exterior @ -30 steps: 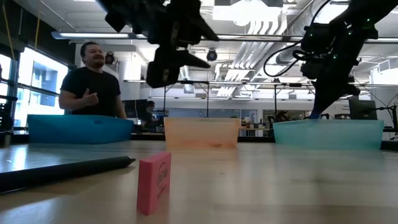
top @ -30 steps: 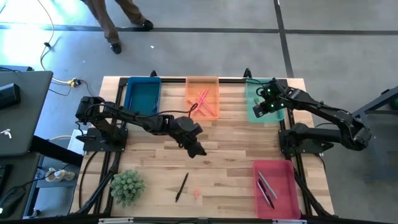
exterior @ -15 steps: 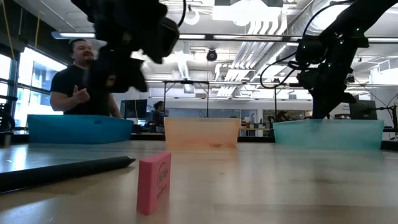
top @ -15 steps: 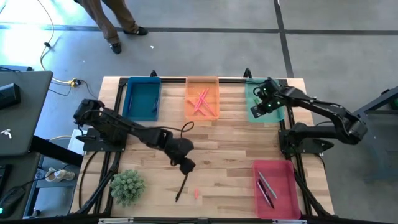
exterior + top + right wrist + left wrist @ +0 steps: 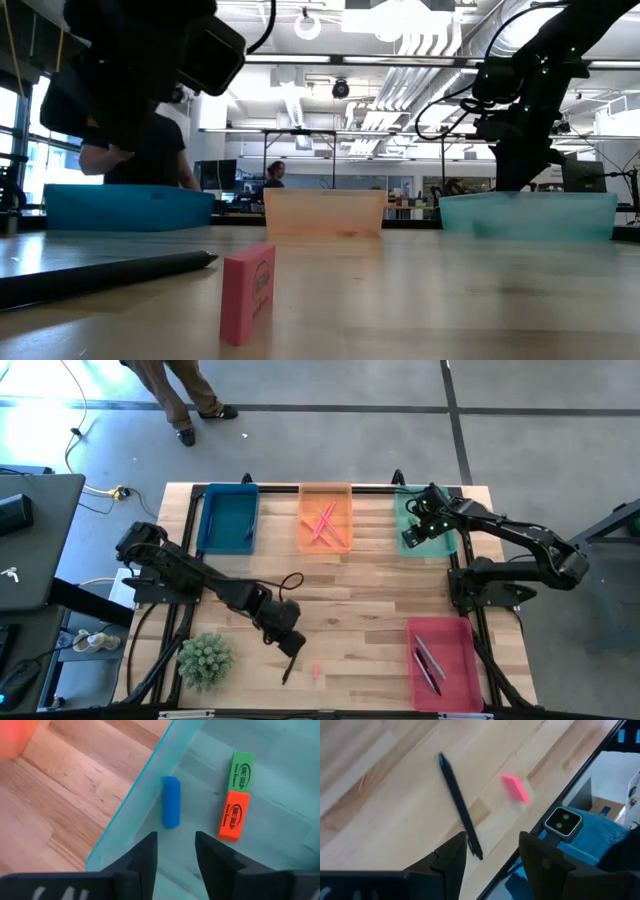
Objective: Sort crayons/erasers/pens/pencils in bins
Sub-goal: Put the black pen into the pink bin
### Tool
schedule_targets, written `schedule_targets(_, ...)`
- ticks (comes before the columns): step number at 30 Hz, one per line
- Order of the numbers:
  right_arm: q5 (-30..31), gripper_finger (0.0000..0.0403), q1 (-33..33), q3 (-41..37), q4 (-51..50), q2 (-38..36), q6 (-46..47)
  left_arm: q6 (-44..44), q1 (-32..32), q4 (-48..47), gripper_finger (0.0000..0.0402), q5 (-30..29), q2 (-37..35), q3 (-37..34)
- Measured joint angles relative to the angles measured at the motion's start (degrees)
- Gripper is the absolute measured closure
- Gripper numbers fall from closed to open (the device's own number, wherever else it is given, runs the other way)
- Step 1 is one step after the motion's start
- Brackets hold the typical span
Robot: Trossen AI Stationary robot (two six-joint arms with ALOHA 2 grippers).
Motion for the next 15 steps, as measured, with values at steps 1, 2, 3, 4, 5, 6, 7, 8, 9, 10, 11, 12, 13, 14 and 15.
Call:
schedule_targets(1,0.16,0.0275,-0.05,0.01,0.02,-0.03,-0.26,-0.54,-0.28,-0.38,0.0234,0.16,0.0,0.0)
schedule_targets(2,0.16,0.027,-0.17,0.02,0.09,-0.03,-0.28,-0.92,-0.51,-0.8,0.0234,0.66,0.0,0.0)
schedule_targets(3,0.08,0.0267,-0.42,0.02,0.1,-0.03,-0.45,-1.21,-0.73,-1.13,0.0234,1.08,0.0,0.0)
schedule_targets(4,0.0,0.0265,-0.73,0.02,0.13,-0.03,-0.64,-1.65,-0.84,-1.27,0.0234,1.33,0.0,0.0)
schedule_targets(5,-0.12,0.0263,-1.03,0.02,0.18,-0.03,-0.66,-1.99,-0.96,-1.31,0.0234,1.45,0.0,0.0)
schedule_targets(6,-0.12,0.0262,-1.33,0.02,0.26,-0.03,-0.69,-2.15,-1.12,-1.33,0.0234,1.49,0.0,0.0)
schedule_targets(7,-0.16,0.0261,-1.65,0.04,0.28,-0.03,-0.69,-2.27,-1.14,-1.31,0.0234,1.47,0.0,0.0)
schedule_targets(8,-0.23,0.0261,-2.03,0.04,0.28,-0.03,-0.69,-2.32,-1.14,-1.82,0.0234,1.47,0.0,0.22)
schedule_targets(9,-0.21,0.0261,-2.4,0.04,0.28,-0.03,-0.69,-2.22,-1.12,-3.2,0.0234,1.29,0.0,0.9)
schedule_targets(10,-0.2,0.0261,-2.71,0.04,0.28,-0.03,-0.69,-1.72,-1.08,-4.87,0.0234,1.08,0.0,1.87)
schedule_targets(11,-0.21,0.0261,-3.03,0.04,0.28,-0.03,-0.69,-0.78,-1.08,-6.59,0.0234,0.84,0.0,3.05)
schedule_targets(12,-0.22,0.0261,-3.32,0.04,0.28,-0.03,-0.69,0.61,-1.0,-8.76,0.0234,0.49,0.0,4.43)
schedule_targets(13,-0.24,0.0261,-3.55,0.04,0.28,-0.03,-0.7,1.79,-0.91,-11.57,0.0234,0.01,0.0,5.95)
schedule_targets(14,-0.26,0.0261,-3.74,0.04,0.28,-0.04,-0.71,2.88,-0.82,-14.64,0.0234,-0.47,0.0,7.57)
schedule_targets(15,-0.25,0.0261,-3.89,0.04,0.28,-0.05,-0.71,3.79,-0.66,-17.79,0.0234,-0.95,0.0,9.17)
